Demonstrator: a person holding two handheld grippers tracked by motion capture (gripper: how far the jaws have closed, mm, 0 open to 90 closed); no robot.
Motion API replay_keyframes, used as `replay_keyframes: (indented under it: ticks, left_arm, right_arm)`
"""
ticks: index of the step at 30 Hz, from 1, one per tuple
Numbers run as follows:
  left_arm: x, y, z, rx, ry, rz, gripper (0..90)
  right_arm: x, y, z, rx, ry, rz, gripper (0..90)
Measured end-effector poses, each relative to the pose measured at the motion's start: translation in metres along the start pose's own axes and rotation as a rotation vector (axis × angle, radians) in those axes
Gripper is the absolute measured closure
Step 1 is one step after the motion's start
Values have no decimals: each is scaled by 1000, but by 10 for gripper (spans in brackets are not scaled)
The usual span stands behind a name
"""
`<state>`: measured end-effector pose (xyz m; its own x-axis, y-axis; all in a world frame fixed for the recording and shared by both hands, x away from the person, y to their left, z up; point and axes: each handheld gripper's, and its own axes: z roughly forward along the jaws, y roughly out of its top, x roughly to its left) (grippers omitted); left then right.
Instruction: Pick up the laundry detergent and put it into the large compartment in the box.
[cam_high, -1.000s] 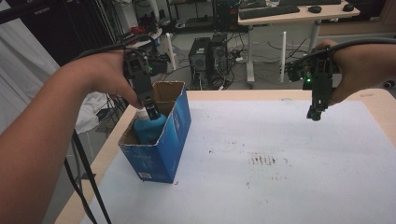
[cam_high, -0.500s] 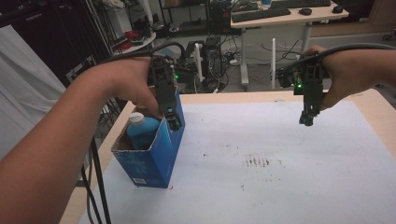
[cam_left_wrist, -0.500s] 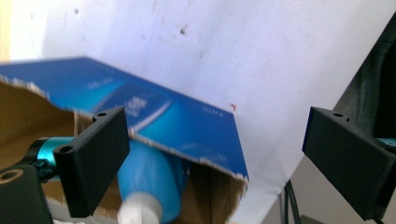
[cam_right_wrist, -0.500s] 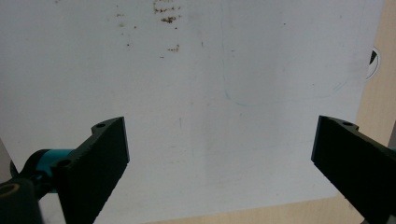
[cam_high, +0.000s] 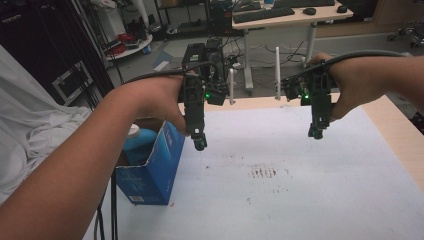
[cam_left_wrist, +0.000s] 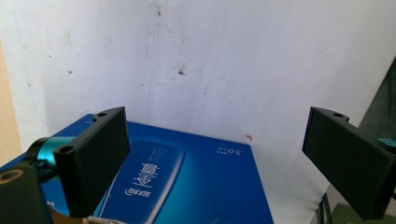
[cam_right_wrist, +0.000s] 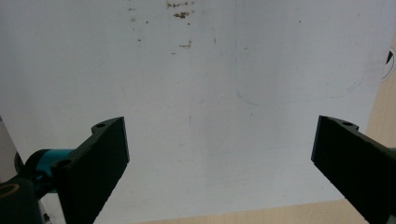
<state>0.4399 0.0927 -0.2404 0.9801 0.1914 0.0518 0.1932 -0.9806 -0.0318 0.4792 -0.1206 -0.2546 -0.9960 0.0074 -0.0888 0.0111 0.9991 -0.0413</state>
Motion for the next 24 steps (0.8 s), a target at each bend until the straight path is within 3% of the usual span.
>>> replay_keyframes:
  ticks: [4,10,14,24]
  left_arm:
    - [3,1,4,3,-3,9,74]
    - [4,-2,-2,-51,-10,19,74]
    - [2,-3,-9,-52,-4,24,74]
    - [-3,-7,-16,-62,7,6,74]
  right_arm:
    - [3,-1,0,2,-2,-10,32]
    - [7,-3,-6,-8,-10,-12,31]
    - [8,-5,-7,-4,-13,2,31]
    - [12,-3,-9,-2,-17,-3,31]
